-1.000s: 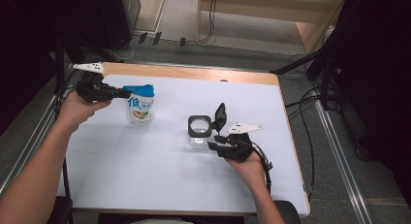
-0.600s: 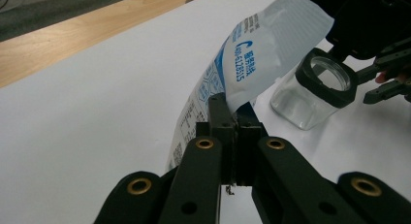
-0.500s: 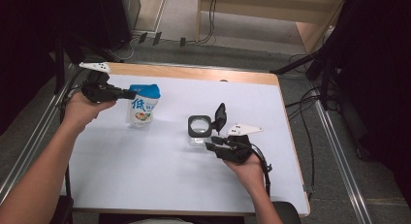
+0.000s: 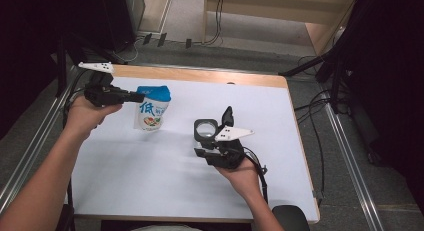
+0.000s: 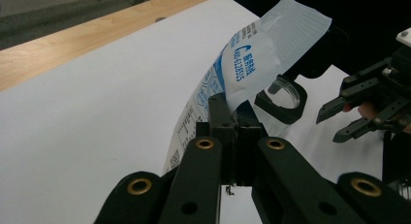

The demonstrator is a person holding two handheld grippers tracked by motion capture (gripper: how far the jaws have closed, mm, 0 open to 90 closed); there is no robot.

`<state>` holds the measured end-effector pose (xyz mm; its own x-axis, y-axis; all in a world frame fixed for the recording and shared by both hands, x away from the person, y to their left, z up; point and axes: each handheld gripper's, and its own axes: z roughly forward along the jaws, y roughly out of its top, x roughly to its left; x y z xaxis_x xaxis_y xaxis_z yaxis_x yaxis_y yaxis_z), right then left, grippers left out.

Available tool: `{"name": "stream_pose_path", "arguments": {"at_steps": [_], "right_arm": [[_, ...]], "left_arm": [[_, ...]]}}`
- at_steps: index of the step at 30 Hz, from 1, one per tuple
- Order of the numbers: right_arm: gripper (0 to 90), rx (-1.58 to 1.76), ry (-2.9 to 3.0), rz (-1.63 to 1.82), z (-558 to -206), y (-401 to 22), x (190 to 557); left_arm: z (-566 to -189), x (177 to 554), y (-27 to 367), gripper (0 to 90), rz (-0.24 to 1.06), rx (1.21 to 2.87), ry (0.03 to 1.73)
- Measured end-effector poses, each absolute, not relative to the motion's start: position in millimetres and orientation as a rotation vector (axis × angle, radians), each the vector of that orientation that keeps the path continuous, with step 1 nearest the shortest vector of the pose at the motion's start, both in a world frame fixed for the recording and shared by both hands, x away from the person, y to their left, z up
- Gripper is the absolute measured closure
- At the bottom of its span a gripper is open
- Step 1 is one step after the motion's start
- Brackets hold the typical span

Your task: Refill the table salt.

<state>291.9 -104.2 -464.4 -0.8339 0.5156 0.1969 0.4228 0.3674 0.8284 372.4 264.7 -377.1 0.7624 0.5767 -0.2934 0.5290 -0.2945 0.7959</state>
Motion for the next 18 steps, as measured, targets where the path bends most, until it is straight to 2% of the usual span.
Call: {"name": "stream_pose_path", "arguments": {"at_steps": [18], "right_arm": [[62.0, 0.903, 2.501, 1.495, -468, -39, 308]], "left_arm": [[-337, 349, 230, 90.0, 0.023, 1.99, 0.737]]}}
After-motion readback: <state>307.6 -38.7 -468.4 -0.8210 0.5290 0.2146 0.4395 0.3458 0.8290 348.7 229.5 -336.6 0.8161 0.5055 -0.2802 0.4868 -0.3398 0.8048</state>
